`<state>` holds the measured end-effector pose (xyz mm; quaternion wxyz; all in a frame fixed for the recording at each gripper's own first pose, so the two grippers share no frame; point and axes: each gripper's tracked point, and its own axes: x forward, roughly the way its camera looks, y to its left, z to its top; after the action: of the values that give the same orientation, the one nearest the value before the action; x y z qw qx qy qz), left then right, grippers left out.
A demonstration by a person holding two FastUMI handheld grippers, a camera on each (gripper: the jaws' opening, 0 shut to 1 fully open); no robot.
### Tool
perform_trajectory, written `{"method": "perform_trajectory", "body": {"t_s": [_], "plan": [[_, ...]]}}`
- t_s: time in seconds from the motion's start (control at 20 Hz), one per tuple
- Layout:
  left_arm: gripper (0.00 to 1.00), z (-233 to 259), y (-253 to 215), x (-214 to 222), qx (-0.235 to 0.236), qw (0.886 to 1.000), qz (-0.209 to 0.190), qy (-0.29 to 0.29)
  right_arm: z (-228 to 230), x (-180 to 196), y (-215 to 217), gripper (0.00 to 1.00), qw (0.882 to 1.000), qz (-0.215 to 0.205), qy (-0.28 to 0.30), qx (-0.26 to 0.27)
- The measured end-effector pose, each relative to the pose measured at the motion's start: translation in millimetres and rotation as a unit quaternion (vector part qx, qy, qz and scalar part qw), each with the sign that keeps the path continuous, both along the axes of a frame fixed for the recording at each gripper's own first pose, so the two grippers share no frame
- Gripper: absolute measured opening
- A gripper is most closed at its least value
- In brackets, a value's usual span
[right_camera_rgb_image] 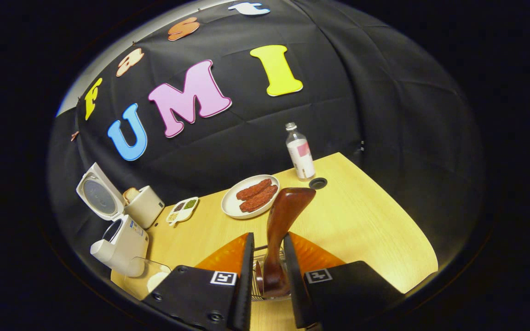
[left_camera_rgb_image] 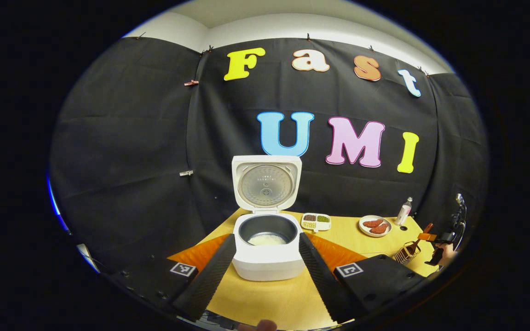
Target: Close the left gripper, press the button to open the rice cooker; take a wooden spoon from the chopstick holder with the right hand, scoop a spoonful of rice and pour it into the rice cooker, then put the wooden spoon back into the chopstick holder.
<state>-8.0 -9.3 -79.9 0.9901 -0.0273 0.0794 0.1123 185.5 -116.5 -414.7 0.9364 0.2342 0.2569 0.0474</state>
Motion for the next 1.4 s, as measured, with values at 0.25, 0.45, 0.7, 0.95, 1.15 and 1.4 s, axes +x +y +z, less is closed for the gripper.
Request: {"method": "perform_trajectory", "body": {"t_s": [0.25, 0.45, 0.7, 0.95, 1.15, 1.4], "plan": [[0.95, 18, 4, 17, -0.007, 0.999, -0.025, -0.025, 28, -38, -32, 0.95, 0.998, -0.049, 0.008, -0.03], [0.95, 54, 11, 45, 0.008, 0.996, -0.05, -0.068, 62, -82, -34, 0.98, 0.996, -0.072, 0.005, -0.051], [0.94, 126, 27, 96, 0.021, 0.987, -0.07, -0.145, 114, -137, -6, 0.98, 0.995, -0.077, -0.023, -0.053], [0.95, 159, 55, 160, 0.025, 0.981, -0.07, -0.179, 147, -172, 26, 0.98, 0.995, -0.06, -0.033, -0.079], [0.95, 162, 71, 233, 0.018, 0.983, -0.068, -0.172, 179, -185, 50, 0.98, 0.99, -0.068, -0.066, -0.102], [0.95, 146, 90, 322, 0.045, 0.986, -0.063, -0.149, 182, -201, 71, 0.98, 0.987, -0.045, -0.061, -0.139]]}}
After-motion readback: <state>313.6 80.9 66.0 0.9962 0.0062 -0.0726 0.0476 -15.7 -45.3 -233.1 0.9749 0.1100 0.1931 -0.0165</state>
